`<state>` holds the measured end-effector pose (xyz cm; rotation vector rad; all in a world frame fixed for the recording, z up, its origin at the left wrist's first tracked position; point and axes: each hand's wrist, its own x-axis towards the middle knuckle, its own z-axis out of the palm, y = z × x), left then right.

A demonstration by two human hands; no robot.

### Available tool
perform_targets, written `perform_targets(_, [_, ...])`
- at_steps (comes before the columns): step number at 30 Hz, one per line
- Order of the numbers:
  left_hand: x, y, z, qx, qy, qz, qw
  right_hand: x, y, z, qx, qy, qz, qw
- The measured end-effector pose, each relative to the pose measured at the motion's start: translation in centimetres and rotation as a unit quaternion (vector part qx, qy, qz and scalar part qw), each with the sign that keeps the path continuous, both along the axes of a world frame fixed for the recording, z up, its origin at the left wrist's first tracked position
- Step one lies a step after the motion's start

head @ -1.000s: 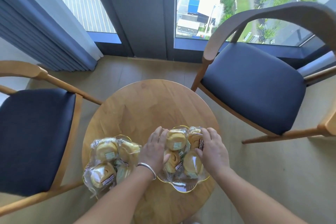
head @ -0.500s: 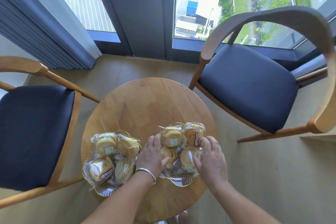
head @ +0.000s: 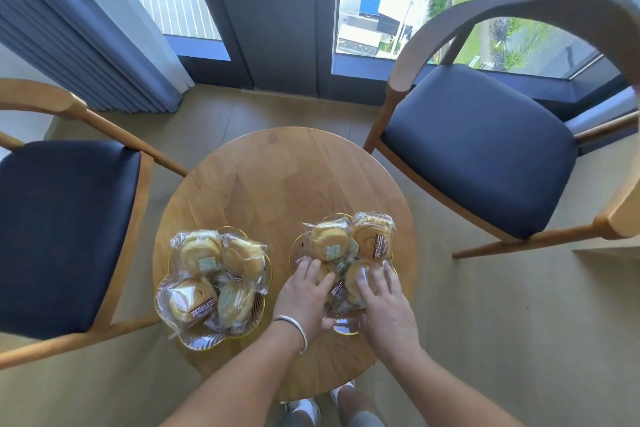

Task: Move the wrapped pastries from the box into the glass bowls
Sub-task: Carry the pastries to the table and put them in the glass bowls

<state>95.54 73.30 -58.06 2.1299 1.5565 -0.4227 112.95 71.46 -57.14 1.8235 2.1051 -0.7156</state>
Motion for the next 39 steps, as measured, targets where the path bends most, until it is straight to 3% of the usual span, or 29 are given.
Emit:
perform_targets(6, [0.8,0.5,1.2,0.000,-0.005,0.015,1.000,-0.2,0.8,1.2,0.000,0.040,-0.036,0.999])
perform_targets(20, [0.5,0.2,3.3,-0.016,-0.026,0.028,0.999,-1.4,0.6,4.2,-0.029,0.031,-0.036,0.998])
perform_targets(24, [-1.2,-0.4,3.5,0.049,-0.112,0.167,0.978,0.1,1.1,4.1,0.071,0.078,-0.129,0.986])
perform_targets(28, [-2.6,0.6,2.8,-0.008,-0.146,0.288,0.946,1.2,3.8,3.4,0.029,0.114,-0.248,0.962])
perform_targets(32, [-1.4,3.1,1.8,-0.088,-0.203,0.324,0.920,0.1,4.8,2.3,-0.002,0.132,-0.237,0.963])
perform_targets(36, [-0.2,3.9,1.1,-0.054,-0.184,0.308,0.932,-0.6,3.9,1.5,0.005,0.128,-0.213,0.969])
perform_targets(39, [-0.2,4.1,0.6,-0.009,-0.207,0.329,0.921,-0.5,3.5,1.0,0.023,0.119,-0.187,0.975])
